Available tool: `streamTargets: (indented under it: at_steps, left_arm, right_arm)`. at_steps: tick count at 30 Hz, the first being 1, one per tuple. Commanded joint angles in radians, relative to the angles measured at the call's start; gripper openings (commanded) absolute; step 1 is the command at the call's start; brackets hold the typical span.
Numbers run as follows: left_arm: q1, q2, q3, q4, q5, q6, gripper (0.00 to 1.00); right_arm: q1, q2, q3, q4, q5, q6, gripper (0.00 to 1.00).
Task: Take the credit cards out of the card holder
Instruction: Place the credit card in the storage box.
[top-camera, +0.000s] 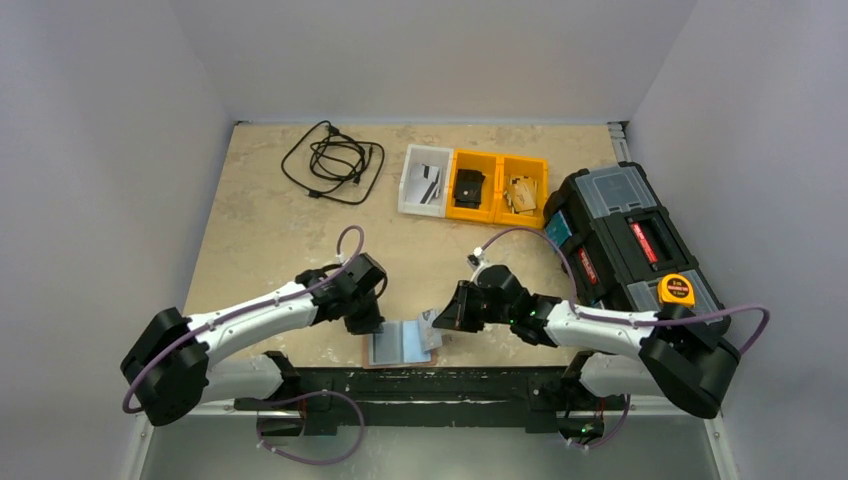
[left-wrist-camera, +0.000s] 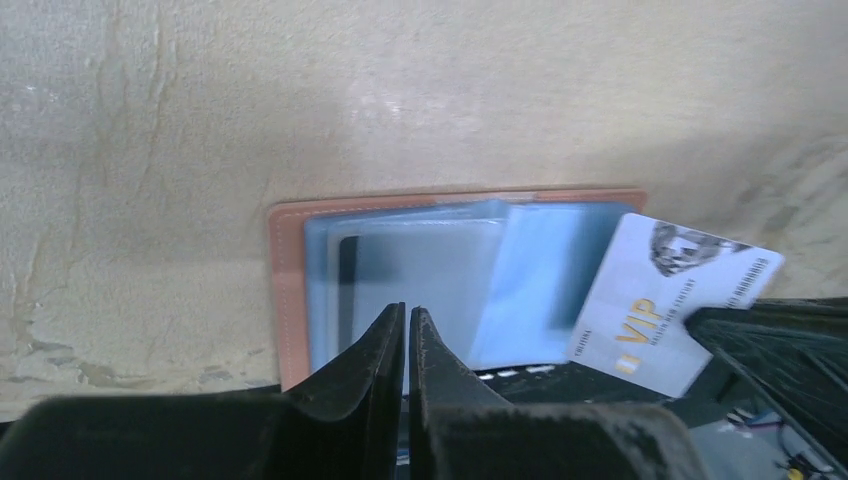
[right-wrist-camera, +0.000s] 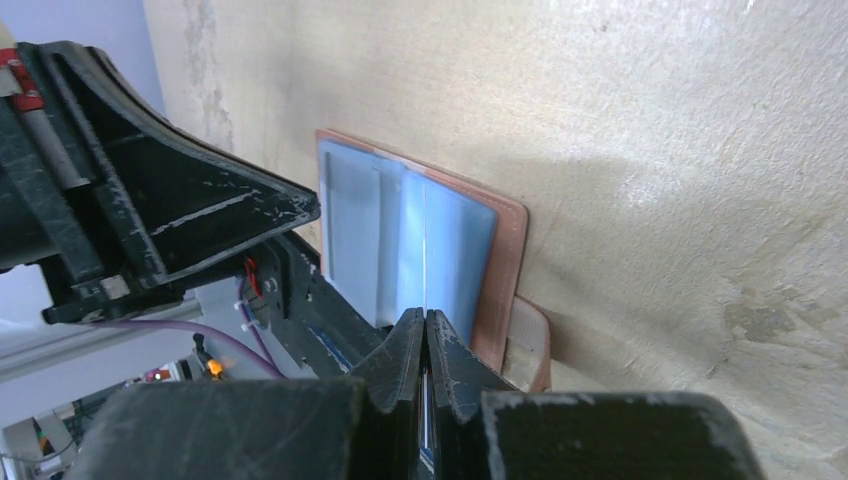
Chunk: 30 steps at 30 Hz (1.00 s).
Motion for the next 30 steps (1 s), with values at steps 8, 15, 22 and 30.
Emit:
streamTargets:
  at_steps: [8, 15, 22, 30]
  left_arm:
    - [0.003, -0.228, 0.184, -0.233, -0.140, 0.102, 0.68]
    - [0.002, -0.339, 0.179, -0.320, -0.169, 0.100, 0.87]
    - [0.002, -0.429, 0.164, -0.358, -0.160, 0.101, 0.89]
    - [0.002, -0.449, 0.203, -0.384, -0.147, 0.118, 0.89]
  right_arm:
    - [-0.075, -0.115, 0.177, -0.193, 0.068, -0.099, 0.00]
    - [-0.262, 0.016, 0.422, -0.270, 0.018, -0.235, 0.00]
    - [-0.411, 0.283, 0.717, -0.288, -0.015, -0.328, 0.00]
    - [-0.494, 0.600, 1.078, -0.321, -0.017, -0.360, 0.00]
